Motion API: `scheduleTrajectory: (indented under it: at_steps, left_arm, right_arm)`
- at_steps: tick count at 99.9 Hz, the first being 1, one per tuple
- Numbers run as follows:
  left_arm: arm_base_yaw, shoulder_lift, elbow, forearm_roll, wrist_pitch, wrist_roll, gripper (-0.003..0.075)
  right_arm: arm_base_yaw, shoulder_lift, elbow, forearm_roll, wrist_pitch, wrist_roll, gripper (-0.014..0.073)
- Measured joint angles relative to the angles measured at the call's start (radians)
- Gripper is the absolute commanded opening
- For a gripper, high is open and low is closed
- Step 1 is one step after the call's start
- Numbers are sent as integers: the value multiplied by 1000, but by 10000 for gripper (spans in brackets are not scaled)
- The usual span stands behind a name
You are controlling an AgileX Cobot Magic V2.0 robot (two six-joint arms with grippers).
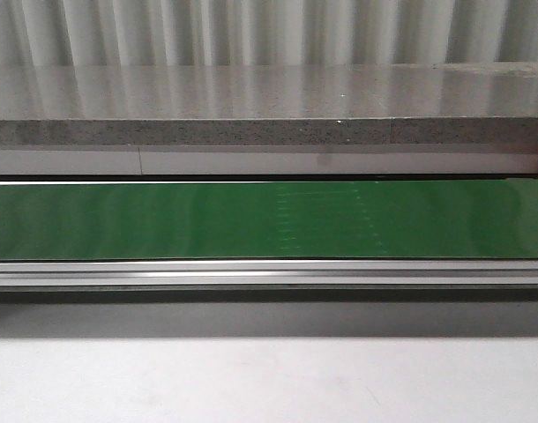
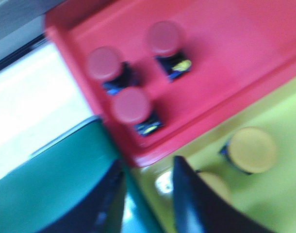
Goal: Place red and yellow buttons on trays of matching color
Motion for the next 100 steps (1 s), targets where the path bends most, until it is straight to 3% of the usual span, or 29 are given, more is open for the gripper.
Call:
scheduleTrajectory:
  at_steps: [7, 46, 69, 100]
  left_arm:
    - [0, 0, 0, 0, 0, 0, -20]
    - [0, 0, 0, 0, 0, 0, -20]
    - [0, 0, 0, 0, 0, 0, -20]
    - [0, 0, 0, 0, -2, 0, -20]
  right_arm:
    - [48, -32, 0, -4, 17, -14, -74]
    - [278, -206, 16, -15, 136, -128, -67]
    - [398, -377, 114, -15, 136, -235, -67]
    - [441, -688, 322, -15, 134, -266, -67]
